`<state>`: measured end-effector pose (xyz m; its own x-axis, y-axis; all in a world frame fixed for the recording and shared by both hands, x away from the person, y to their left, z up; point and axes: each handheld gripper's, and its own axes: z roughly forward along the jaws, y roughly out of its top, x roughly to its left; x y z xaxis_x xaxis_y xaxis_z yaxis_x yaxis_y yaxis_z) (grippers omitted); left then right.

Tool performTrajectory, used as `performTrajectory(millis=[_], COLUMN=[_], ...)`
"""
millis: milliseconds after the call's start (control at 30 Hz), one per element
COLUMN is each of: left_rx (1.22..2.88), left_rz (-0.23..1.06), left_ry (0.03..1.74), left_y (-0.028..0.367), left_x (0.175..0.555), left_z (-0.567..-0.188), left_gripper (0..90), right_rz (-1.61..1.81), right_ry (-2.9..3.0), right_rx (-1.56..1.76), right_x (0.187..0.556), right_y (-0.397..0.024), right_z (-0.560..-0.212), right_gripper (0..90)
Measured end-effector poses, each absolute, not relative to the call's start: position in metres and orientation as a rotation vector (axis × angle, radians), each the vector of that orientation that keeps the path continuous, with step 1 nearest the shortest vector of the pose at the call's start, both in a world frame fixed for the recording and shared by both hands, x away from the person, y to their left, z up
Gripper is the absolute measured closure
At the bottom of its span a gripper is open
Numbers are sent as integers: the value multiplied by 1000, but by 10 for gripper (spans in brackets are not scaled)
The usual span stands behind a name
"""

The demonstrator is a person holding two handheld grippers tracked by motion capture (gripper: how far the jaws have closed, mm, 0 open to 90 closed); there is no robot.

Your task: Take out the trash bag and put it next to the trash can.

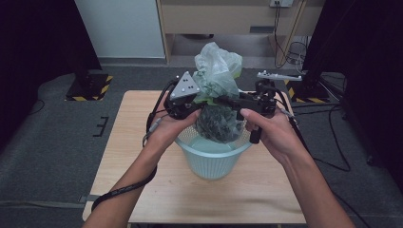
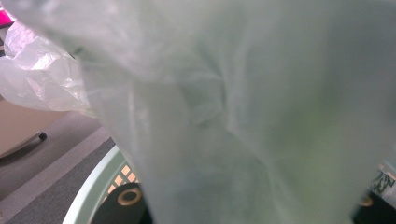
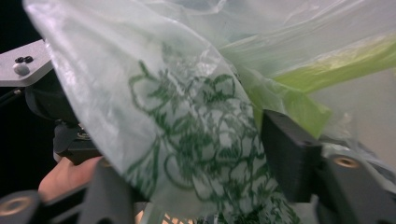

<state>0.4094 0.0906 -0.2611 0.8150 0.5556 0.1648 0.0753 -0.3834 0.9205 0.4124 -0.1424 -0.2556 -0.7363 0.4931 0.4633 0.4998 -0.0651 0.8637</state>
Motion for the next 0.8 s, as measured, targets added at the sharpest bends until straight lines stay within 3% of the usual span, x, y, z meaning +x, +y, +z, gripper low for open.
performTrajectory(millis=[133,167,200,233,800], left_rx=[1917,1913,1913,1911,1868], left_rz=[559,560,560,557,583], left_ry=[481,487,487,491,495], left_y=[91,92,92,93,106], left_x=[411,412,412,412,414], left_z=[-261,-261,-261,-261,-252], left_gripper=[874,874,874,874,874], right_rz=[-1987,-1988,-1988,-1987,-2098], right_ry=[-2163,-2171,-2171,-2171,-2059], right_rx=[-1137,-1154,-1154,-1178,-1266], right_x=[410,409,409,409,410], right_y=[-143,-144,-144,-147,-184], right_z=[-256,-257,-257,-258,-261], right_gripper=[264,194,194,136,53])
